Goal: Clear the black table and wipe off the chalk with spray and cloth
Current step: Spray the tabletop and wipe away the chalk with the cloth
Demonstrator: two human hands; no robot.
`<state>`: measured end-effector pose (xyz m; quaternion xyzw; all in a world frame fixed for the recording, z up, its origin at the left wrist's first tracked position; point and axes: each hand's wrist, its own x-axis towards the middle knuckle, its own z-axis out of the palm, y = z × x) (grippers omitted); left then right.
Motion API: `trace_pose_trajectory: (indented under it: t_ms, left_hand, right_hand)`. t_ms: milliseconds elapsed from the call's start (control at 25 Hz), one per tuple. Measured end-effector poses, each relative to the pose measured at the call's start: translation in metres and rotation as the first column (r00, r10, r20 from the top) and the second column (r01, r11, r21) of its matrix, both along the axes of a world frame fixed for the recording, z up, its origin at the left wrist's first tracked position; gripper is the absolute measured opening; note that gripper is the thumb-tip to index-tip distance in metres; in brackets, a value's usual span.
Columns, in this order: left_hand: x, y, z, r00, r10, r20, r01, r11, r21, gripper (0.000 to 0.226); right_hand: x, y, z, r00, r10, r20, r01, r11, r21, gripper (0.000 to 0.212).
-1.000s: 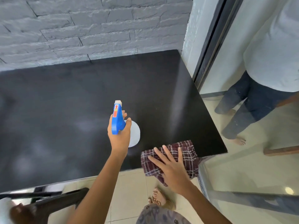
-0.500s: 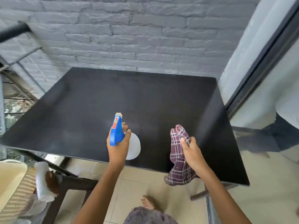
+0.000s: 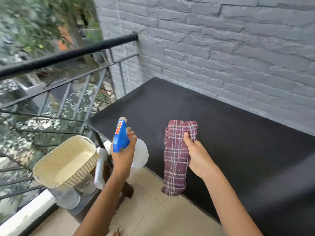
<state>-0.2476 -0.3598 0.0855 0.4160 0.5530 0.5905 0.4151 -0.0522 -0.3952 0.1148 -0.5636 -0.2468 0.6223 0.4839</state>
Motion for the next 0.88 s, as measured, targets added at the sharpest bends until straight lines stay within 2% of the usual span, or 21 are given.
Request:
trace_pose_trajectory:
  t_ms: [120, 280, 360, 440, 520, 600, 680, 880]
  left_hand:
    - [-0.066, 0.026, -0.003, 0.992, 0.124, 0.007, -0.124, 0.992, 0.008, 0.019]
    - [-0.163, 0.059, -0.016, 0.967, 0.253, 0.028, -0.251, 0.966, -0.067, 0.015]
    - [-0.209, 0.075, -0.025, 0.953, 0.300, 0.032, -0.295, 0.950, -0.105, 0.012]
    - [-0.251, 0.087, -0.034, 0.941, 0.338, 0.004, -0.335, 0.934, -0.121, 0.014]
    - [-0.290, 0.098, -0.046, 0.927, 0.374, -0.016, -0.373, 0.918, -0.138, 0.016]
    - [-0.314, 0.104, -0.058, 0.917, 0.398, -0.033, -0.398, 0.903, -0.163, 0.017]
    - [-0.346, 0.113, -0.076, 0.897, 0.439, -0.060, -0.442, 0.876, -0.192, 0.017]
    - [-0.391, 0.131, -0.126, 0.838, 0.538, -0.098, -0.544, 0.804, -0.240, 0.020]
  right_hand:
    - [-0.066, 0.046, -0.004, 0.984, 0.178, -0.028, -0.176, 0.983, 0.055, 0.037]
    - [-0.168, 0.106, -0.021, 0.898, 0.405, 0.173, -0.409, 0.913, -0.013, 0.043]
    - [-0.219, 0.135, -0.032, 0.792, 0.485, 0.371, -0.511, 0.859, -0.030, 0.044]
    - [-0.266, 0.160, -0.043, 0.645, 0.542, 0.539, -0.626, 0.779, -0.035, 0.049]
    - [-0.312, 0.185, -0.060, 0.550, 0.552, 0.627, -0.671, 0.739, -0.062, 0.054]
    - [-0.341, 0.202, -0.073, 0.518, 0.555, 0.651, -0.684, 0.726, -0.076, 0.052]
    - [-0.380, 0.225, -0.092, 0.448, 0.565, 0.693, -0.730, 0.679, -0.082, 0.048]
    - [-0.437, 0.273, -0.145, 0.216, 0.440, 0.871, -0.792, 0.601, -0.107, 0.058]
